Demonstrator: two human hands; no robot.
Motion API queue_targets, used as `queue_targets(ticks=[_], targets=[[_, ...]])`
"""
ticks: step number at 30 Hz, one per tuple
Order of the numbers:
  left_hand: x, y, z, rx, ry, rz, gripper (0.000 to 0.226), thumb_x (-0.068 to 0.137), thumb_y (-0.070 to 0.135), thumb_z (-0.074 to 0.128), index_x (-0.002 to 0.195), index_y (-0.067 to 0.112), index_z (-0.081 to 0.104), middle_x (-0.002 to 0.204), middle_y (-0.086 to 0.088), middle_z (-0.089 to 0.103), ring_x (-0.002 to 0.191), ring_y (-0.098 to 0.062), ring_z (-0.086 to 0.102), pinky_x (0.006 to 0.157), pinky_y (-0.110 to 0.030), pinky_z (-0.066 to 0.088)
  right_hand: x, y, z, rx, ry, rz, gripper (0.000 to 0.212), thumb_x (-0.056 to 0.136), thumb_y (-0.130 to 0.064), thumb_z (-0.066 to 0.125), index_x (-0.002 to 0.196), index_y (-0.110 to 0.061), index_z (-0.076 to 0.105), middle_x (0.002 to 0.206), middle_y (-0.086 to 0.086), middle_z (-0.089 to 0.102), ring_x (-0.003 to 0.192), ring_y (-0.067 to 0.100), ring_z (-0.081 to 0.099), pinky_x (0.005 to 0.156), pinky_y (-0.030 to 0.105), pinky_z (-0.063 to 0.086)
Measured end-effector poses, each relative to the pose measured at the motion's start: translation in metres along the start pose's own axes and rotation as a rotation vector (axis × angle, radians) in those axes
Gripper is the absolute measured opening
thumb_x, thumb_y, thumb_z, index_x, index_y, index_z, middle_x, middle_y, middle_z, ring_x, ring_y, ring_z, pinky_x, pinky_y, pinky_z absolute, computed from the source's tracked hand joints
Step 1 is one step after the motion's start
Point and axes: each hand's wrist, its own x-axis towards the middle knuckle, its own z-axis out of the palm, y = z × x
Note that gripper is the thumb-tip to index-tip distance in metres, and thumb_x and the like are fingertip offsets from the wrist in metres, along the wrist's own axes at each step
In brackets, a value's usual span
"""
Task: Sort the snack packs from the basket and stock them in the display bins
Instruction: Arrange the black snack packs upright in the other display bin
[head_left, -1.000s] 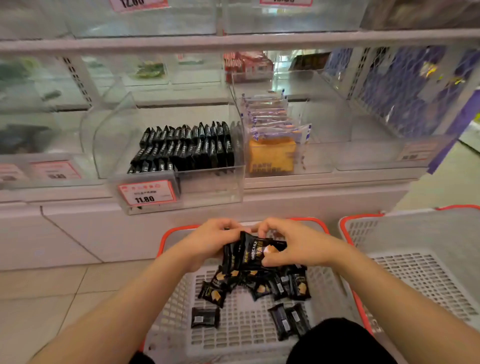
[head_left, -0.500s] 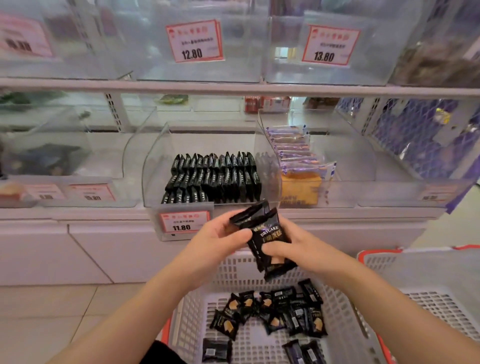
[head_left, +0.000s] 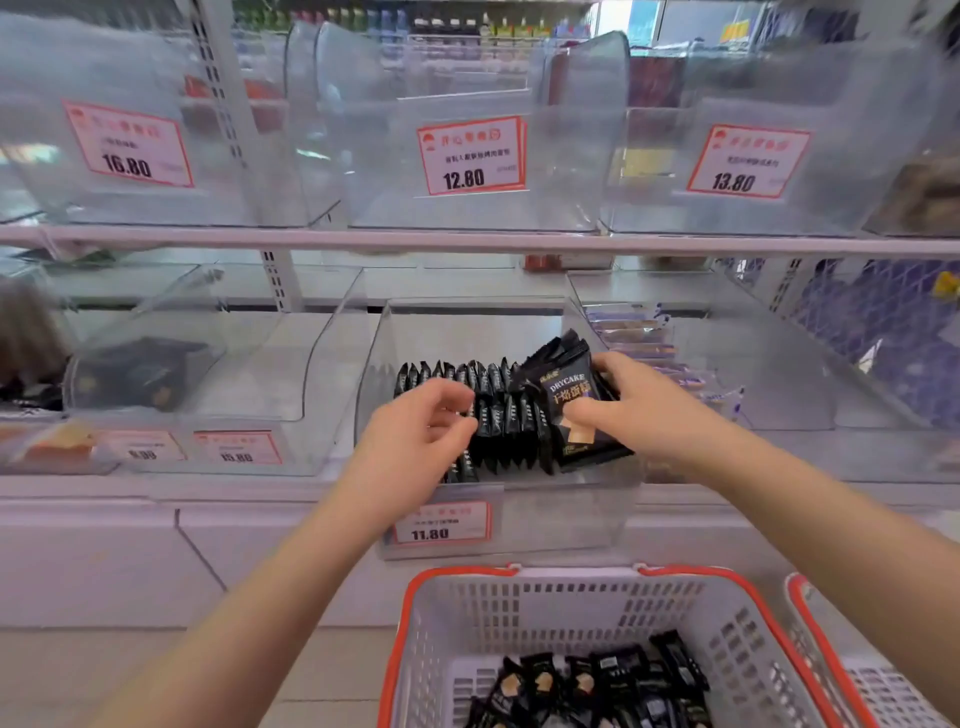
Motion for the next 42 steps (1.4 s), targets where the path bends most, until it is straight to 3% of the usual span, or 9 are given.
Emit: queue_targets(ticks=[4,7,10,17,21,28,35,38,42], targets=[[0.027,-0.010,0.001,0.601,-0.437,0.004,0.030,0.089,0.034,0.056,0.117,0.023,0.060,0.113,0.005,0.064,0.096,-0.011,0.057,0.079,-0.018,0.039,0.024,-0.008,0.012,-0.523,-0.101,-0.013,0.033,0.071,-0.046,0.059,0.087,-0.020,0.048,0.082,-0.001,0.057,0.072,0.014,0.055,0.057,0.030,0.046],[0.040,-0.016,0.009,0.723,-0.589,-0.015,0.035,0.090,0.035,0.054,0.121,0.020,0.058,0.119,0.000,0.061,0.105,-0.017,0.056,0.083,-0.024,0.041,0.040,-0.016,0.028,-0.625,-0.283,0.034,0.032,0.072,-0.043,0.062,0.073,-0.013,0.052,0.073,0.003,0.057,0.061,0.017,0.053,0.048,0.026,0.039],[0.049,-0.026,0.011,0.731,-0.668,-0.025,0.031,0.088,0.035,0.057,0.114,0.018,0.062,0.113,-0.001,0.064,0.098,-0.017,0.057,0.078,-0.023,0.041,0.050,-0.014,0.044,-0.542,-0.472,0.172,0.029,0.070,-0.037,0.068,0.068,-0.010,0.058,0.068,0.006,0.057,0.059,0.025,0.057,0.052,0.028,0.050],[0.056,-0.034,0.014,0.673,-0.712,-0.044,0.044,0.080,0.053,0.060,0.106,0.017,0.062,0.103,0.000,0.065,0.091,-0.017,0.058,0.081,-0.031,0.048,0.057,-0.004,0.076,-0.551,-0.425,0.143,0.059,0.085,-0.060,0.049,0.064,-0.006,0.045,0.065,0.002,0.049,0.060,0.019,0.048,0.050,0.028,0.035],[0.060,-0.033,0.021,0.705,-0.737,-0.076,0.057,0.073,0.058,0.066,0.107,0.014,0.057,0.105,-0.002,0.062,0.093,-0.020,0.056,0.083,-0.035,0.048,0.056,0.001,0.069,-0.282,-0.404,0.180,0.045,0.089,-0.038,0.056,0.056,-0.010,0.044,0.037,-0.003,0.048,0.045,0.019,0.052,0.046,0.023,0.038],[0.056,-0.038,0.031,0.674,-0.522,0.040,0.044,0.071,0.044,0.073,0.096,0.025,0.042,0.083,0.010,0.044,0.081,-0.016,0.047,0.068,-0.032,0.040,0.047,0.012,0.068,-0.240,-0.502,0.226,0.029,0.080,-0.027,0.070,0.067,-0.009,0.050,0.072,0.013,0.066,0.062,0.025,0.068,0.059,0.030,0.054],[0.060,-0.043,0.026,0.709,-0.580,0.120,0.017,0.088,0.032,0.060,0.099,0.022,0.067,0.103,0.003,0.062,0.094,-0.017,0.058,0.081,-0.032,0.048,0.054,0.013,0.064,-0.329,-0.568,0.124,0.035,0.075,-0.035,0.073,0.055,-0.014,0.053,0.060,-0.001,0.064,0.060,0.017,0.063,0.055,0.019,0.041],[0.062,-0.041,0.022,0.684,-0.643,0.126,0.022,0.092,0.024,0.053,0.107,0.022,0.069,0.112,0.004,0.064,0.101,-0.015,0.057,0.089,-0.031,0.046,0.049,0.017,0.067,-0.286,-0.561,0.136,0.030,0.075,-0.024,0.074,0.059,-0.012,0.052,0.069,0.009,0.067,0.082,0.027,0.071,0.067,0.032,0.051],[0.062,-0.041,0.018,0.732,-0.676,0.130,0.037,0.094,0.007,0.043,0.121,0.024,0.062,0.129,0.006,0.058,0.117,-0.015,0.052,0.100,-0.034,0.041,0.053,0.009,0.066,-0.404,-0.443,0.042,0.038,0.077,-0.022,0.071,0.048,-0.013,0.049,0.057,0.008,0.062,0.072,0.028,0.070,0.065,0.031,0.053]])
